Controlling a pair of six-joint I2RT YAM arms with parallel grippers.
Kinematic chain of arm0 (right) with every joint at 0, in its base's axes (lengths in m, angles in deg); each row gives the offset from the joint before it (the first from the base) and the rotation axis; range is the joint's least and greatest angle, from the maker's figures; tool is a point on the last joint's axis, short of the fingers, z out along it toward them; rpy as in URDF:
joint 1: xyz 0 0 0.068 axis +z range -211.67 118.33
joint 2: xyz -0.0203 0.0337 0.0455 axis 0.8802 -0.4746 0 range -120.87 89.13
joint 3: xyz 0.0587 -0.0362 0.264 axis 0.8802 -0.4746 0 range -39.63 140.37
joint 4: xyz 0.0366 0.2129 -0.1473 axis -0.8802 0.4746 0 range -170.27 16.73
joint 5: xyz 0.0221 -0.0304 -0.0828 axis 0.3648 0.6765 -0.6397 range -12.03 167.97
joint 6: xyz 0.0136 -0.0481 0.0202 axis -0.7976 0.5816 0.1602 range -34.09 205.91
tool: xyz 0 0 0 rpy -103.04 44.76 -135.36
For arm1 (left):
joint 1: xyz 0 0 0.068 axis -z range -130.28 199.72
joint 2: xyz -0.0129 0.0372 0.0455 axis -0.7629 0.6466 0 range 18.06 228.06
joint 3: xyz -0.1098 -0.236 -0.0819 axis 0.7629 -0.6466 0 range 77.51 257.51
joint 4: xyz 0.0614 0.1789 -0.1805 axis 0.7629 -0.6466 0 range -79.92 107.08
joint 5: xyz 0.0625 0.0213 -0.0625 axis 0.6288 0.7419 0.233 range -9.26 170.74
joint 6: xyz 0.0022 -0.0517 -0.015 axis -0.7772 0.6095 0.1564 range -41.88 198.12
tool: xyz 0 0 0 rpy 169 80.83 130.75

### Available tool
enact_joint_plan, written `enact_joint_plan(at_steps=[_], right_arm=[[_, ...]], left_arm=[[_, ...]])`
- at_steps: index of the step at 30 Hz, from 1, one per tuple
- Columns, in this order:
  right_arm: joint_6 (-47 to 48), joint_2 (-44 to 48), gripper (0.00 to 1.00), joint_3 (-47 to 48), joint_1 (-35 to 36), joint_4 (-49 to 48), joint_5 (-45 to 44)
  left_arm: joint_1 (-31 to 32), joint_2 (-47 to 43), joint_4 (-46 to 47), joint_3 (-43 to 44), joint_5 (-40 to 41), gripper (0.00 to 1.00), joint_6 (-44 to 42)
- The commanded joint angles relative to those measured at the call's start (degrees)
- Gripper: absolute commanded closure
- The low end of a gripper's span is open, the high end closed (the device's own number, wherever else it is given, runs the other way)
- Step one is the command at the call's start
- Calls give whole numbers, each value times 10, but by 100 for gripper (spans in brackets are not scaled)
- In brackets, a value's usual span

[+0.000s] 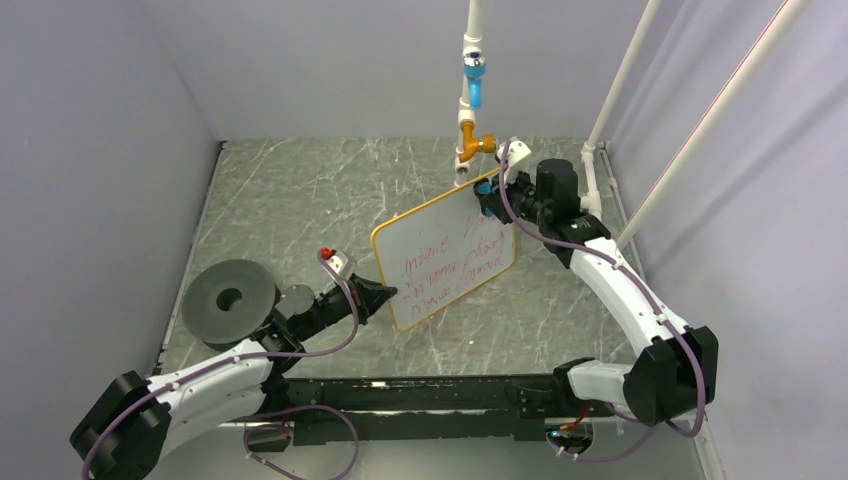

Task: Erase the whiteboard
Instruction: Erase the whiteboard at the center of the board.

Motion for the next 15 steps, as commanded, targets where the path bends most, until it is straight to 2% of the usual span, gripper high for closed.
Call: enact_joint_plan(at_steps=[1, 4, 5, 9, 13, 15], right_arm=[[-9, 14, 100, -4, -11, -21, 55], [1, 7, 100, 9, -6, 11, 148], [-2, 9, 100, 12, 0, 8, 152], [-29, 6, 100, 31, -4, -8, 44], [-4, 6, 100, -7, 26, -12, 111], [18, 8, 100, -19, 48, -11, 68]], left_arm=[[8, -14, -2, 13, -52, 100, -41], [9, -15, 7, 9, -54, 100, -36], [8, -13, 10, 10, -54, 100, -36], [8, -11, 13, 10, -59, 100, -31], [9, -6, 10, 16, -62, 100, -32], [8, -2, 9, 18, -62, 100, -32]])
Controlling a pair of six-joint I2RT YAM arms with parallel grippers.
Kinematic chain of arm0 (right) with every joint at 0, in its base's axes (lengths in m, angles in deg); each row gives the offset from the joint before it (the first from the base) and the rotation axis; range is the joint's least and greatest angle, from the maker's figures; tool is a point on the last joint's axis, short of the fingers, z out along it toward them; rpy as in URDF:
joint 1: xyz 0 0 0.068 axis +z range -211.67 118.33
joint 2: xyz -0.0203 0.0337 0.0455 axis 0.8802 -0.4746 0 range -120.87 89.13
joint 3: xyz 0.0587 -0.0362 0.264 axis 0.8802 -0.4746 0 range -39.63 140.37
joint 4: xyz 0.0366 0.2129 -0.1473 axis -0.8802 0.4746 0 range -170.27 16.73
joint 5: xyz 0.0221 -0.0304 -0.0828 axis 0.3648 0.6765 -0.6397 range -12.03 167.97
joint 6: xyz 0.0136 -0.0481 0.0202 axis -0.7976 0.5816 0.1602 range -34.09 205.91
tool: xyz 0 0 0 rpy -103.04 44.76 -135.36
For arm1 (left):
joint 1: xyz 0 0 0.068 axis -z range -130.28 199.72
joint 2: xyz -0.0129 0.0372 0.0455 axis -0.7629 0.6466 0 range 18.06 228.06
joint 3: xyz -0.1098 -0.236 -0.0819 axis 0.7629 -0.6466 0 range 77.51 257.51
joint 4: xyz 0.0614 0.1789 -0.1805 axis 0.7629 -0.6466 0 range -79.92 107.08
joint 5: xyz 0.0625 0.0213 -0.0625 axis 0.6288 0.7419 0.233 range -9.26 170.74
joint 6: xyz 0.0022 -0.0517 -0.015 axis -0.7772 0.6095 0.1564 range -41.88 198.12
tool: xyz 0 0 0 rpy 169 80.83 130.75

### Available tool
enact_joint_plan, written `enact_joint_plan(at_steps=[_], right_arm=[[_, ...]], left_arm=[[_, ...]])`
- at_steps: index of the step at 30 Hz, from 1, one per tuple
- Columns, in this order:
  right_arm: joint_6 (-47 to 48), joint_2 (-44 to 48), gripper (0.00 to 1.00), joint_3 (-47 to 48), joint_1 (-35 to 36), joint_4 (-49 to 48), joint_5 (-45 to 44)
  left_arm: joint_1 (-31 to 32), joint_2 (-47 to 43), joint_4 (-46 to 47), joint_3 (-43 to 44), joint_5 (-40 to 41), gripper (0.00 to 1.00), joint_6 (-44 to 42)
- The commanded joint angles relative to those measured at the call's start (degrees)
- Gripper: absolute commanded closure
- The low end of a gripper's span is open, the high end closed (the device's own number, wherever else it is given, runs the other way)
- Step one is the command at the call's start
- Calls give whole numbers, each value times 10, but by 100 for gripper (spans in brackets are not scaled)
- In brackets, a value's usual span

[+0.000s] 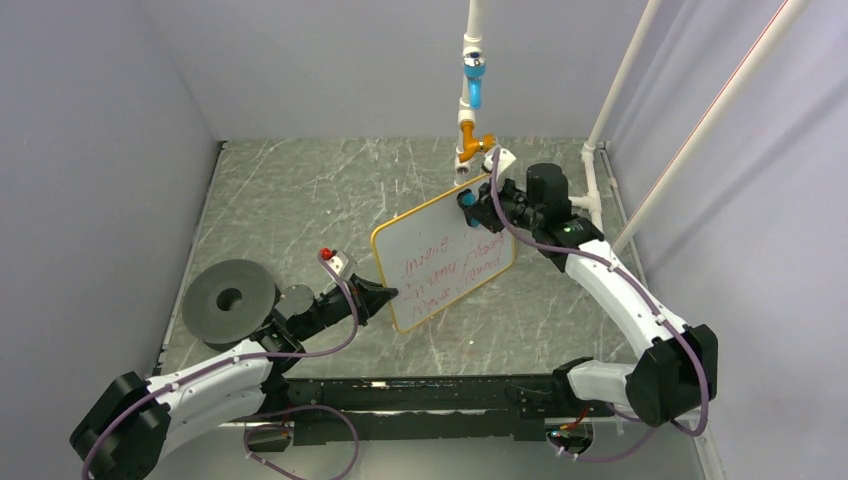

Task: Erase the whiteboard
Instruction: Erase the whiteboard at the center of the board.

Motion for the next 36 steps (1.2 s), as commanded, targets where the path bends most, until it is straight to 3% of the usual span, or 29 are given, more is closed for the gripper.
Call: enact_joint_plan(at_steps=[1, 5, 11, 17, 20, 23, 27, 32, 36], right_arm=[[24, 8, 100, -15, 31, -21, -41], [10, 13, 100, 1, -32, -27, -86], [42, 22, 100, -48, 3, -19, -19], [7, 9, 100, 30, -36, -28, -98], [14, 11, 100, -2, -45, -30, -99], [27, 16, 100, -50, -21, -37, -37], [35, 8, 100, -12, 24, -24, -8], [7, -13, 100, 48, -19, -15, -79], [30, 7, 100, -28, -29, -30, -100]], left_arm=[[8, 3, 10, 18, -47, 100, -30], [9, -2, 10, 14, -45, 100, -30], [7, 0, 8, 19, -53, 100, -30], [7, -4, 19, 8, -54, 100, -23], [8, -13, 18, 6, -54, 100, -22], [7, -12, 22, 4, -56, 100, -21], [8, 2, 37, 4, -62, 100, -15], [8, 8, 37, 6, -64, 100, -12], [7, 1, 32, 6, -62, 100, -14]])
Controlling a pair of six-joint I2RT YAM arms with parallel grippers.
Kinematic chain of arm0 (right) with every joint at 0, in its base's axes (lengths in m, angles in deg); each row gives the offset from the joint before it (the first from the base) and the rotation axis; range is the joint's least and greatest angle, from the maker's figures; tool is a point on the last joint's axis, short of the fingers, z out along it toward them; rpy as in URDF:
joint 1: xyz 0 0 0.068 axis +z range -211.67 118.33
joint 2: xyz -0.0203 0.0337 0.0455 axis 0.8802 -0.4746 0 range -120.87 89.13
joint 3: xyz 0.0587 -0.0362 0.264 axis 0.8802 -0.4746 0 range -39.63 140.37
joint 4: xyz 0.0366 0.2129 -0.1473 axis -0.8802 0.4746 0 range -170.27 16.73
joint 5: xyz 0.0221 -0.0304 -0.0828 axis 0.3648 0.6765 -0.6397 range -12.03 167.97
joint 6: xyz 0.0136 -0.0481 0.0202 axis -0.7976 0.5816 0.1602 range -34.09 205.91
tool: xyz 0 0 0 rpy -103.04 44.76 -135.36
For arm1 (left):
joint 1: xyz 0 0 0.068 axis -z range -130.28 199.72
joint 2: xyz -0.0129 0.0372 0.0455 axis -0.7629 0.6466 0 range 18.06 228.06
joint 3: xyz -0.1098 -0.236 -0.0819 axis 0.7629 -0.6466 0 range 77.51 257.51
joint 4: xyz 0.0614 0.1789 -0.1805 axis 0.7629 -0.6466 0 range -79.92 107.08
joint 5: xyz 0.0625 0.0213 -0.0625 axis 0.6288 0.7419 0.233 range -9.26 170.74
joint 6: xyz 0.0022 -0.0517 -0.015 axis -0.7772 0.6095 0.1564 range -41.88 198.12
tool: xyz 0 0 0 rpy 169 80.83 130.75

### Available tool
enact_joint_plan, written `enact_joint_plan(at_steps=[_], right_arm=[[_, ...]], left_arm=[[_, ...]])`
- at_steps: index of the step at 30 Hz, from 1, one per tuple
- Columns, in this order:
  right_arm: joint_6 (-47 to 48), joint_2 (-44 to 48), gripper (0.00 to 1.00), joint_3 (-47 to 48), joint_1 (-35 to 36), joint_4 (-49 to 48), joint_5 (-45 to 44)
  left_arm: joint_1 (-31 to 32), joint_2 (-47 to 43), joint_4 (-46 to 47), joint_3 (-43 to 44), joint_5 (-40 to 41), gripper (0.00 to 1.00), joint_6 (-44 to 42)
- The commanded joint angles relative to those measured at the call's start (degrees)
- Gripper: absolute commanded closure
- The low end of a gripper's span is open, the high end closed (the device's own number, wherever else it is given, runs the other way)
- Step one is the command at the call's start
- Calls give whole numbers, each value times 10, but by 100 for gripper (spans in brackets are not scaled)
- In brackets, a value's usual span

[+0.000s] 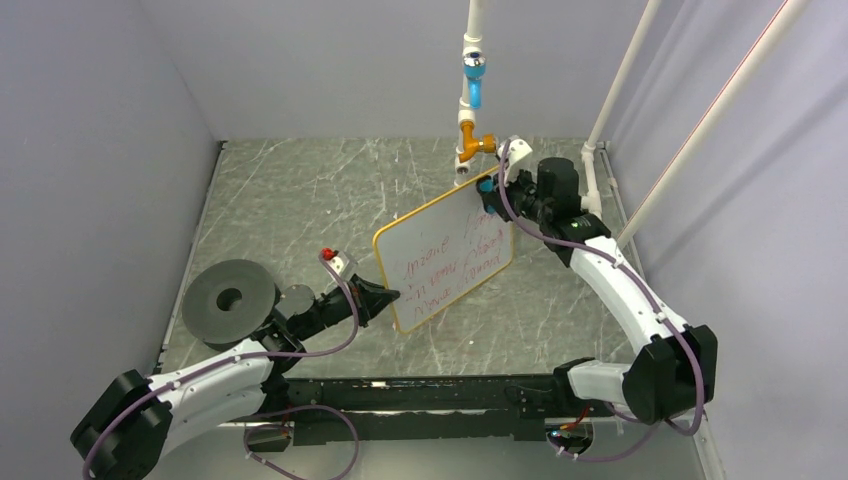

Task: Erase the whiteboard
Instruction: Erase the whiteboard at the center of the board.

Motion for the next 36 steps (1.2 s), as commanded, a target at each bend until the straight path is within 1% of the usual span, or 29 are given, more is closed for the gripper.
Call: enact_joint_plan(at_steps=[1, 3, 6, 7, 10, 12, 15, 16, 18, 20, 22, 23, 25, 27, 29, 32, 33, 36], right_arm=[[11, 18, 100, -62, -11, -30, -17], [13, 15, 100, -83, 1, -17, 22], [24, 22, 100, -81, 59, -21, 23], [19, 20, 100, -69, 64, -23, 24], [-5, 14, 100, -27, 29, -24, 21], [-15, 20, 100, -23, -12, -37, 15], [-13, 29, 100, -40, -30, -47, -5], [-12, 28, 100, -48, -31, -47, -4], [-17, 21, 100, -61, -26, -49, 24], [-5, 13, 100, -59, 7, -37, 51], [16, 12, 100, -46, 49, -31, 51], [15, 8, 100, -34, 55, -29, 52], [12, 1, 100, -9, 46, -24, 39], [0, 7, 100, -4, 16, -37, 28], [6, 17, 100, -9, -6, -39, -1], [40, 36, 100, -44, -7, -50, -40], [47, 39, 100, -56, -8, -49, -34], [47, 42, 100, -71, 9, -36, 44]], left_arm=[[7, -7, 19, 6, -44, 100, -28], [7, -5, 20, 6, -45, 100, -29], [5, 4, 29, 6, -46, 100, -29], [5, 6, 32, 6, -47, 100, -28], [6, 9, 40, 2, -49, 100, -20], [6, 6, 38, -1, -49, 100, -19], [5, -3, 28, 0, -49, 100, -24], [5, -4, 25, 2, -50, 100, -26], [5, -3, 26, 4, -52, 100, -26], [5, 1, 32, 3, -54, 100, -25], [5, 8, 40, 3, -56, 100, -21], [5, 10, 40, 2, -57, 100, -20], [5, 11, 46, 2, -57, 100, -16], [5, 10, 44, 1, -58, 100, -15], [5, 7, 37, 3, -57, 100, -17], [4, 3, 31, 5, -59, 100, -21], [4, 3, 31, 6, -60, 100, -22], [4, 12, 40, 5, -63, 100, -19]])
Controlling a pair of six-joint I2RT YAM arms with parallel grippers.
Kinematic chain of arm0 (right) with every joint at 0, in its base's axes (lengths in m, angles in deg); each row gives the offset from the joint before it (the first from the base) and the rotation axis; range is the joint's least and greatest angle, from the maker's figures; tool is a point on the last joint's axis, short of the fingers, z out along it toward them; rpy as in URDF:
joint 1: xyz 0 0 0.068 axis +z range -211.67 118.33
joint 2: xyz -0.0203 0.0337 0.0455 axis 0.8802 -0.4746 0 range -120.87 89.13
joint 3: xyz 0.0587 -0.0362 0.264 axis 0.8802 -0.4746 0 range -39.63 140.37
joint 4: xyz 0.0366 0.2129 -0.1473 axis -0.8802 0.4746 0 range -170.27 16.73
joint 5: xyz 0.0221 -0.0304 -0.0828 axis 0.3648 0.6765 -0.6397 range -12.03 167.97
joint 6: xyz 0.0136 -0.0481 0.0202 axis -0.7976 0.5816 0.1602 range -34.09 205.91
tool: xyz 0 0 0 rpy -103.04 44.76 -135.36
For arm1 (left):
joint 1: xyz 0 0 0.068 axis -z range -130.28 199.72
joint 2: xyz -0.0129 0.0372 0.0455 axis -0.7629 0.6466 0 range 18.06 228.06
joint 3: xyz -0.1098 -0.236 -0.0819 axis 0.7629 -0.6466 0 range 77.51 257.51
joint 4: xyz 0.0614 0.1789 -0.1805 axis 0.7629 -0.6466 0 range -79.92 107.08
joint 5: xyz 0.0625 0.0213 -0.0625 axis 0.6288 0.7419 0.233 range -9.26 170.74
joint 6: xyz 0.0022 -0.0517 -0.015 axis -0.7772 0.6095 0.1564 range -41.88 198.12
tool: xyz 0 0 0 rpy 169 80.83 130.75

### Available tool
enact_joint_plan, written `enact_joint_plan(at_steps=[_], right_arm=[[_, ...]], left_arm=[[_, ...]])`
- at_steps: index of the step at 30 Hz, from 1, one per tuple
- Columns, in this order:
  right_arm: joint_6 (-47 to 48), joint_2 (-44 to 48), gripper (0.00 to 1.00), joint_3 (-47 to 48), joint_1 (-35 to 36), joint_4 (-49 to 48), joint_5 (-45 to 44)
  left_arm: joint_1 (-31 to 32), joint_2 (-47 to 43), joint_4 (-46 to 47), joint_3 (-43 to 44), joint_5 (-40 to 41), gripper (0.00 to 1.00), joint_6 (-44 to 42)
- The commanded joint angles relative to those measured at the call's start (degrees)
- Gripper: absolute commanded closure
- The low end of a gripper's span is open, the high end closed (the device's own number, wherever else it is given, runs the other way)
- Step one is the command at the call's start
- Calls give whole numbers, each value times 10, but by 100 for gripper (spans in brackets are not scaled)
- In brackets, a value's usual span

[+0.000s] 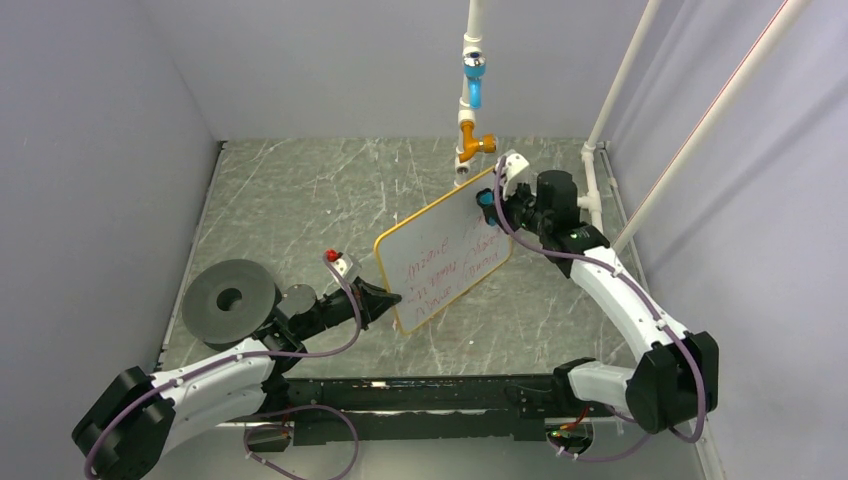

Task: Erase the whiteboard
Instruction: Erase the whiteboard at the center of the board.

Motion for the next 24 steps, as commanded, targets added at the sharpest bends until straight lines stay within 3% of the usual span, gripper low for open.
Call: enact_joint_plan(at_steps=[1, 6, 12, 18, 24], right_arm=[[27, 14, 100, -10, 38, 2, 69], [40, -27, 100, 71, 124, 63, 132], [49, -68, 100, 118, 234, 104, 107], [49, -88, 100, 84, 313, 87, 72], [57, -67, 100, 44, 316, 61, -3]], left_arm=[[4, 4, 40, 6, -38, 100, -8], [4, 9, 42, 9, -36, 100, 0], [4, 8, 32, 14, -31, 100, 8], [3, 10, 28, 17, -24, 100, 16], [3, 6, 24, 14, -23, 100, 21]])
